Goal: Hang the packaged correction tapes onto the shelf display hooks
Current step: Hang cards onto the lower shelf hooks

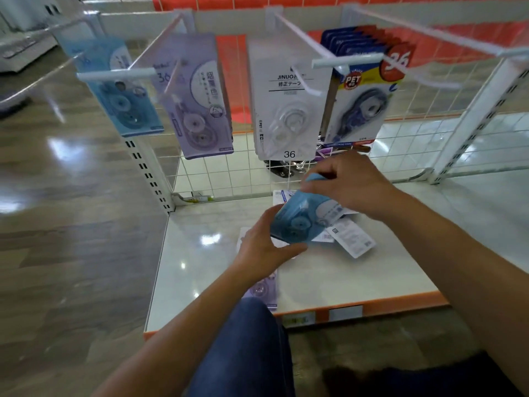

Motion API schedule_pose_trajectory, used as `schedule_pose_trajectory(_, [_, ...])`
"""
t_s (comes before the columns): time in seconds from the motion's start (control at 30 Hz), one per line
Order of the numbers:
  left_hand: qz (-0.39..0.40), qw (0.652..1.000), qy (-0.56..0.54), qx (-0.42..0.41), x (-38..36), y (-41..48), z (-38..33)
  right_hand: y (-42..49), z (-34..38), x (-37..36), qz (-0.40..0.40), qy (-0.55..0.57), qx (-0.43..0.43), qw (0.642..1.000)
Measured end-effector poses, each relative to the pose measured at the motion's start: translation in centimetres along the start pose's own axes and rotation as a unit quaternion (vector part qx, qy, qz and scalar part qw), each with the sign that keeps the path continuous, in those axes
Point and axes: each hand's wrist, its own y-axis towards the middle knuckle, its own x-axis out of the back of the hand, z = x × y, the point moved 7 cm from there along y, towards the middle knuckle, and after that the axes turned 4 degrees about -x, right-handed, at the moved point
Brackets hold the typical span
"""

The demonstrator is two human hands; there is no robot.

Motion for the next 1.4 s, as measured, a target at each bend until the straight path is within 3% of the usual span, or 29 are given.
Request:
schedule_pose_trajectory(0.13, [-0.033,0.999,-0.011,-0.003,1.5,-0.5,-1.4,-0.5,2.9,1.7,-0.016,-0.013,0.069,0.997])
schedule_pose_trajectory(0.27, [-0.052,0.995,-0.088,0.005,3.1,-1.6,-2.5,-0.7,3.6,3.0,-0.03,0.009,0.088,0.996])
schedule_pose_trajectory(0.47, [-0.074,0.972,-0.223,0.018,6.0,-3.6,-2.6,-0.7,4.1,0.9,0.033,0.235,0.054,0.97])
schedule_pose_trajectory(0.67, [-0.129,0.952,-0.277,0.006,9.8,-5.1,-2.0,-0.8,6.9,-1.8,0.043,0.349,0.061,0.934])
schedule_pose_trajectory(1.2, [-0.232,0.936,-0.263,-0.036,21.9,-11.0,0.4,-0.4,21.6,-7.2,0.084,0.338,0.203,0.915])
schedule_pose_trajectory(1.4, [-0.237,0.922,-0.302,-0.039,23.1,-12.2,1.0,-0.9,24.1,-8.9,0.072,0.292,0.219,0.928])
